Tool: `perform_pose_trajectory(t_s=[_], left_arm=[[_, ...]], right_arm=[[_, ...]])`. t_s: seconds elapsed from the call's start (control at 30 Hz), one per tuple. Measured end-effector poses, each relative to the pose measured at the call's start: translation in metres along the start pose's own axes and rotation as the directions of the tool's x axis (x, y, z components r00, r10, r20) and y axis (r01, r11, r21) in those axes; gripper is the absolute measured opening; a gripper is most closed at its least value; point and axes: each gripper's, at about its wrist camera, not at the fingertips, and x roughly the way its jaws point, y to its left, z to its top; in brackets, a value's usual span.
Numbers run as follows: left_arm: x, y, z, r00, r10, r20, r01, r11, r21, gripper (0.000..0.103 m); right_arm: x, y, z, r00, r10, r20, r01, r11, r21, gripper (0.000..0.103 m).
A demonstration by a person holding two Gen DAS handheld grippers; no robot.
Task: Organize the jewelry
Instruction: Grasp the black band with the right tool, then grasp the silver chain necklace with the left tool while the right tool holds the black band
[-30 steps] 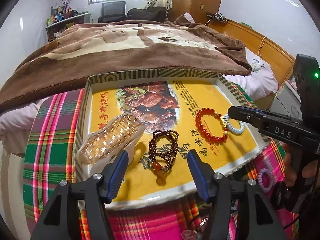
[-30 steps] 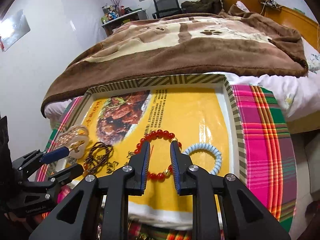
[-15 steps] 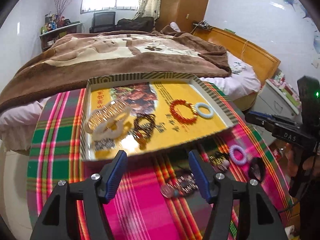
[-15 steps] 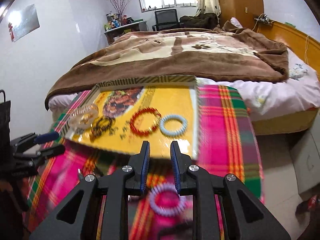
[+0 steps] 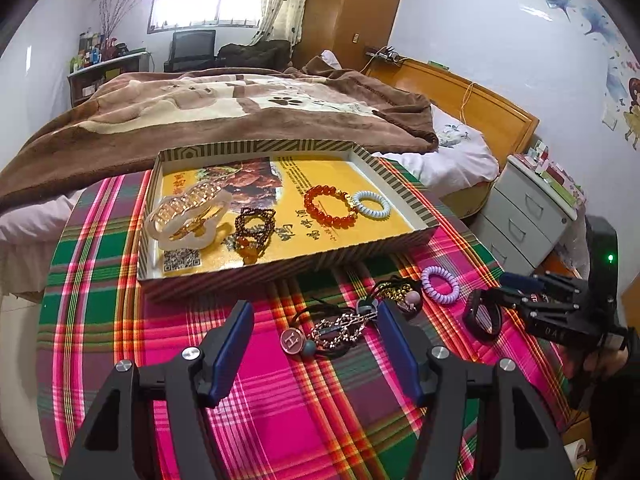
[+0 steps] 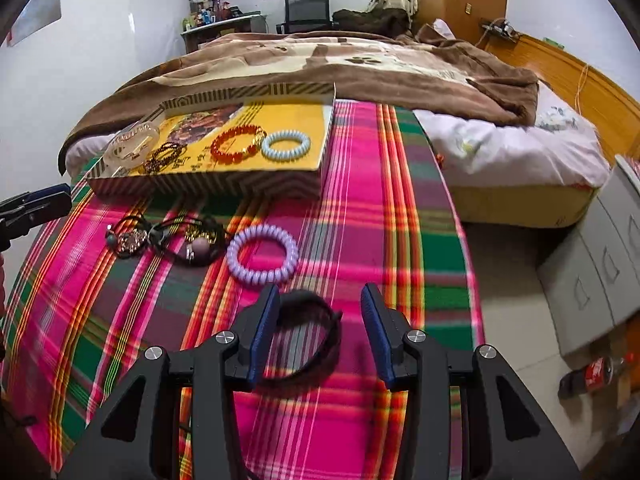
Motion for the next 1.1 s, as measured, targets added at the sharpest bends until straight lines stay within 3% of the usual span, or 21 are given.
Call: perform_pose_trajectory(t_s=[0.23,0.63,0.8,1.1], left_arm=[[0.000,0.007,-0.006,1.000,0.011,-0.007,-0.011,1.000,-0.027,0.064],[0.003,0.007,-0.007,1.000,0.016,-0.014,-0.016,1.000,-0.024,0.064],[0.006,0.001,-0.007,1.000,0.016,-0.024,-0.016,1.000,-0.006,0.064],[0.032,-0.031,-0.005,0.998,-0.002,-0.057,0.008,0.993,0.114,0.064]], right_arm=[[0.008,-0.001,-0.010,0.999,-0.041,-0.032,0.041,0.999,-0.002,0.043],[0.019,-0.001,-0.018,0.998,-0.031,-0.056,0.031,1.000,0.000,0.042],[0.018,-0.003,-0.019,0.999,-0.023,-0.038,0.024,1.000,0.019,0.015],[0.003,-0.014,-0.020,1.000,-0.017,0.019,0.015,0.997,0.072,0.011]])
